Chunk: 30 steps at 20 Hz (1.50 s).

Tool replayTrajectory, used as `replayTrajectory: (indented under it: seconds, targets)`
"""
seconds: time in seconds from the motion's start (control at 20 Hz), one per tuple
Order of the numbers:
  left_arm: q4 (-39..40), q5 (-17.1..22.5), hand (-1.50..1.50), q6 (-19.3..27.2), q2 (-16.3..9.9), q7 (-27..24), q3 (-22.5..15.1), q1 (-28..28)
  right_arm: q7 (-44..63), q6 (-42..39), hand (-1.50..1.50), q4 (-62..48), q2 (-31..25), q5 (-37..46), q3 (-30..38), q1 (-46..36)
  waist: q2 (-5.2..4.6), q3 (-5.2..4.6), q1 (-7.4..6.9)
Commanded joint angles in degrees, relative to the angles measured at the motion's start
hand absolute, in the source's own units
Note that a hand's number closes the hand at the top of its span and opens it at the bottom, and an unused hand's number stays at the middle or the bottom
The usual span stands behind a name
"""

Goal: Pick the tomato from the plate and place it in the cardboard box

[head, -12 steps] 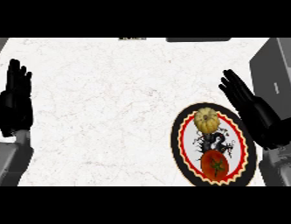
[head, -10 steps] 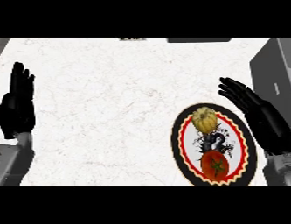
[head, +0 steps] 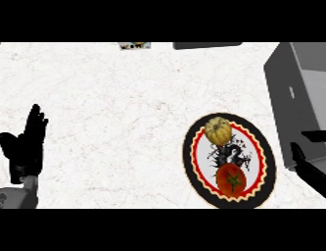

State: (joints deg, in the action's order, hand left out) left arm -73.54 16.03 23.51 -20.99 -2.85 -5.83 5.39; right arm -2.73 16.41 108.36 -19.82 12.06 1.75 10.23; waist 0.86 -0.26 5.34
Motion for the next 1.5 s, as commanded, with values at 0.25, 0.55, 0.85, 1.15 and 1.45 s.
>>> replayTrajectory:
  seconds: [0.25,0.55,0.85,1.15,1.45]
  targets:
    - [0.2,-0.8,0.00,-2.9,1.7,-1.2,-2.8,-3.0,-7.7,11.7,-1.50,17.3,4.3,18.0,-2.4,31.0,-0.49,0.13,-2.57]
    - [0.4,-2.3,0.00,-1.7,2.8,1.1,-3.1,0.7,10.7,4.0,-1.50,33.7,5.0,28.3,-7.1,40.7,-1.01,0.05,-4.18]
    - [-1.5,-1.8,0.00,-3.8,0.1,3.3,-1.7,0.6,19.7,-3.1,-1.50,36.9,0.6,32.9,-10.0,42.9,-1.10,0.05,-5.23]
    - [-0.2,-3.8,0.00,-2.6,3.5,1.8,-3.9,0.2,31.1,-6.7,-1.50,34.8,-2.0,37.9,-14.9,36.3,-1.23,0.00,-5.95]
    - [-0.7,-4.2,0.00,-3.1,3.0,1.9,-3.7,0.2,45.5,-12.0,-1.50,33.5,-4.6,40.2,-19.3,30.5,-1.13,-0.04,-6.08]
